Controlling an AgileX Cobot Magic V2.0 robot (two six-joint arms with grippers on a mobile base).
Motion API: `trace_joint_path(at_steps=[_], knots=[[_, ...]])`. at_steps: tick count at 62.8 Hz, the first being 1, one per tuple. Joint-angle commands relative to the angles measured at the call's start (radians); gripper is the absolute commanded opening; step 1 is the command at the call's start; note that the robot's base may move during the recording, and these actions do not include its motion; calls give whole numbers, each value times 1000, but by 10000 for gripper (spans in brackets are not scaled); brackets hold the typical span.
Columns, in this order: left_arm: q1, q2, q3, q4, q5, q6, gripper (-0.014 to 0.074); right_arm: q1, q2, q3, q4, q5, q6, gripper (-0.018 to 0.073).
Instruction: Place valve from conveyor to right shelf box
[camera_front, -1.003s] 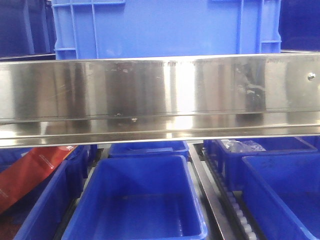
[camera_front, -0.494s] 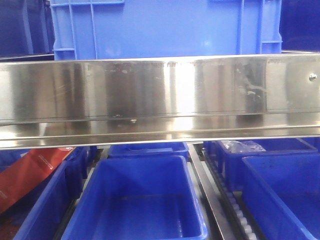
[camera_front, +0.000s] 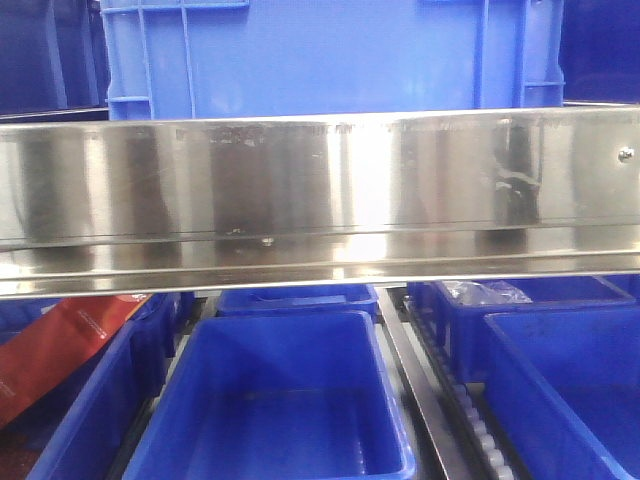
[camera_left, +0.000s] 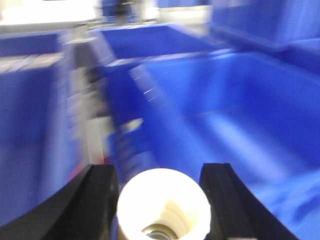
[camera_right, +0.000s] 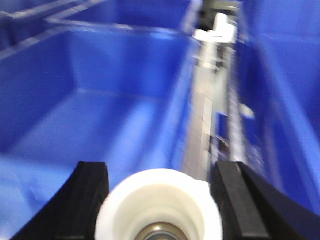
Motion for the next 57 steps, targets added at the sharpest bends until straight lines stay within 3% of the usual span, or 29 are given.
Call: trace_joint_path(at_steps=[1,14,25,47,57], knots=[[-80,89,-111,-28,-32,8,-111,40,74,-110,6,-92,-3,-163],[-227,333,-313,-28,-64,8,-111,114,278,-311,6,-108,-3,-163],[-290,520,-420,-28,-169,8,-111,145,419,-402,6,-165,-3,-163],[-295,685,-449,-75,-185,6,-111,145,553,-415,6,-183,-3,-149],[-295,690,-449,-64,-170,6,-103,145,583,-415,6,-172,-3,16]])
